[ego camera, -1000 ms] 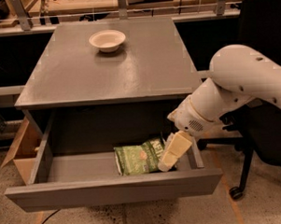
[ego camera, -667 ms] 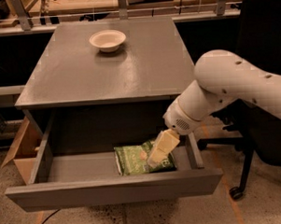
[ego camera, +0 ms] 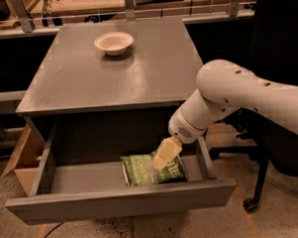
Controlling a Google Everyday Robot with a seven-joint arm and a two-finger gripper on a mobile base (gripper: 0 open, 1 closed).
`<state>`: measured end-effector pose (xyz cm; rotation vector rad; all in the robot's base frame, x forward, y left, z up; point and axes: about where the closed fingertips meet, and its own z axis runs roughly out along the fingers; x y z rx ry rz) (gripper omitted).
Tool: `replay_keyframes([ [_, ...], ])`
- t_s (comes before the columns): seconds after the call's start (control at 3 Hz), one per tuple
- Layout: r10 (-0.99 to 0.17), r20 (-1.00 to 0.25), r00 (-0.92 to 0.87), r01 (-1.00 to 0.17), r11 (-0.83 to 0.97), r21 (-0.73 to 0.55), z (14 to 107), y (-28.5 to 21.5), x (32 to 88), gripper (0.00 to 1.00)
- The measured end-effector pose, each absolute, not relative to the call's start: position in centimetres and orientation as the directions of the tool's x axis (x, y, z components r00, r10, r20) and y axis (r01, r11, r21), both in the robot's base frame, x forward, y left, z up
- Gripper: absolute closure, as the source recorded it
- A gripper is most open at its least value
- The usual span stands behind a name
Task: Pick green jalapeno chip bag from top drawer and place on counter
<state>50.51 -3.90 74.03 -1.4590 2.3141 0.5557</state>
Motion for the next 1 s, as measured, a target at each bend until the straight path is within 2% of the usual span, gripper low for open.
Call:
replay_keyframes([
  [1.0, -0.669, -0.495, -0.555, -0.817, 0.551, 0.173, 69.1, -5.3, 55.0, 0.0],
])
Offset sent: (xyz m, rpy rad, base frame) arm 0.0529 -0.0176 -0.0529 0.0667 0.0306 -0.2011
